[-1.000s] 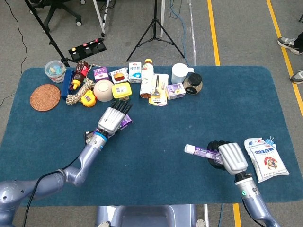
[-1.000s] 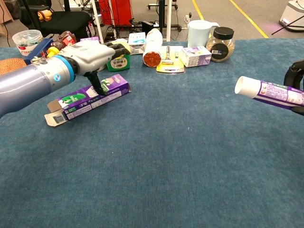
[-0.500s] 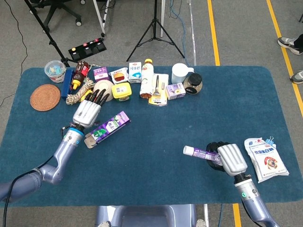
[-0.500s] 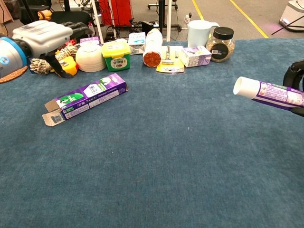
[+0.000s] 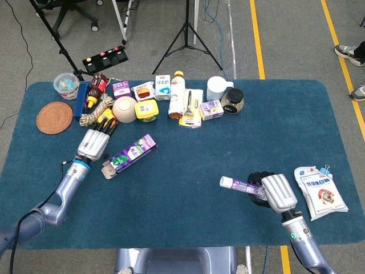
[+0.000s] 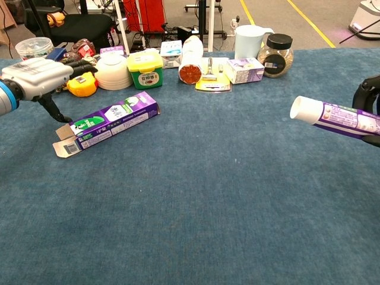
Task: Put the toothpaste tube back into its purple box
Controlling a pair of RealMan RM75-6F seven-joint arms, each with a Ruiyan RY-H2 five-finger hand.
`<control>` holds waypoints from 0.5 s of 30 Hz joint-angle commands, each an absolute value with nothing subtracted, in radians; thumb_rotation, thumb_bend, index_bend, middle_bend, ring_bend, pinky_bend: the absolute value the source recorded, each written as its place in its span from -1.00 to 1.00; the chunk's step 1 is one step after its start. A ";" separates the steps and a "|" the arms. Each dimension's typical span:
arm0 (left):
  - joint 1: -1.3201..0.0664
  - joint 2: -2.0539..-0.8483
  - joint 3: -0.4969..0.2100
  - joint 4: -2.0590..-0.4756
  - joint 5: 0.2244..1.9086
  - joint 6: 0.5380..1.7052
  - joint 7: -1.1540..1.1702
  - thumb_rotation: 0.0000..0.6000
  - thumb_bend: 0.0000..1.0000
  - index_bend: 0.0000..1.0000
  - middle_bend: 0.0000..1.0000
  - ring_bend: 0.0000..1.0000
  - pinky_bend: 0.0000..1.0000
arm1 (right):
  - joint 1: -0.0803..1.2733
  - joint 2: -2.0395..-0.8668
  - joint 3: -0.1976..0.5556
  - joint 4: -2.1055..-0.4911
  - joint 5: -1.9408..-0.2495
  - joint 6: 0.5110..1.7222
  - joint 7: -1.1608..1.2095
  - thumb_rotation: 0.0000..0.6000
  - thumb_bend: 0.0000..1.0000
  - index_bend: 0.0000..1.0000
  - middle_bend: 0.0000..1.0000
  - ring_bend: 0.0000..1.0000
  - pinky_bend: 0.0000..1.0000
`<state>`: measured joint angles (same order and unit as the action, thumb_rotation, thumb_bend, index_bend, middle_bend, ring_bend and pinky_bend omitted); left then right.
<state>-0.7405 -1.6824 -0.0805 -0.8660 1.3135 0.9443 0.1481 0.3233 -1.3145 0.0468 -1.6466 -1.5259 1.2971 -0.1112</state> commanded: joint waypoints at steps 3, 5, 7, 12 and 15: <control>-0.732 -1.683 -0.064 -0.892 1.346 0.965 0.145 1.00 -0.73 -1.00 -1.00 -1.00 -0.71 | 0.322 -1.314 0.047 -1.645 -1.527 1.298 -0.111 1.00 0.23 0.14 0.18 0.07 0.15; -0.731 -1.680 -0.060 -0.912 1.357 0.971 0.145 1.00 -0.73 -1.00 -1.00 -1.00 -0.71 | 0.323 -1.315 0.047 -1.644 -1.526 1.296 -0.112 1.00 0.22 0.15 0.18 0.07 0.15; -0.733 -1.670 -0.049 -0.969 1.387 0.988 0.151 1.00 -0.73 -1.00 -1.00 -1.00 -0.71 | 0.325 -1.318 0.047 -1.642 -1.526 1.292 -0.114 1.00 0.22 0.15 0.18 0.07 0.15; -0.736 -1.635 -0.046 -1.085 1.408 0.996 0.181 1.00 -0.73 -1.00 -1.00 -1.00 -0.71 | 0.324 -1.321 0.048 -1.640 -1.525 1.293 -0.116 1.00 0.22 0.15 0.18 0.07 0.15; -0.742 -1.630 -0.043 -1.138 1.424 0.998 0.218 1.00 -0.73 -1.00 -1.00 -1.00 -0.71 | 0.324 -1.321 0.049 -1.640 -1.525 1.293 -0.116 1.00 0.23 0.15 0.18 0.07 0.15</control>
<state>-0.7362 -1.6397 -0.0476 -1.1012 1.4049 0.9925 0.1903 0.3238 -1.3213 0.0486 -1.6401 -1.5252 1.2930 -0.1162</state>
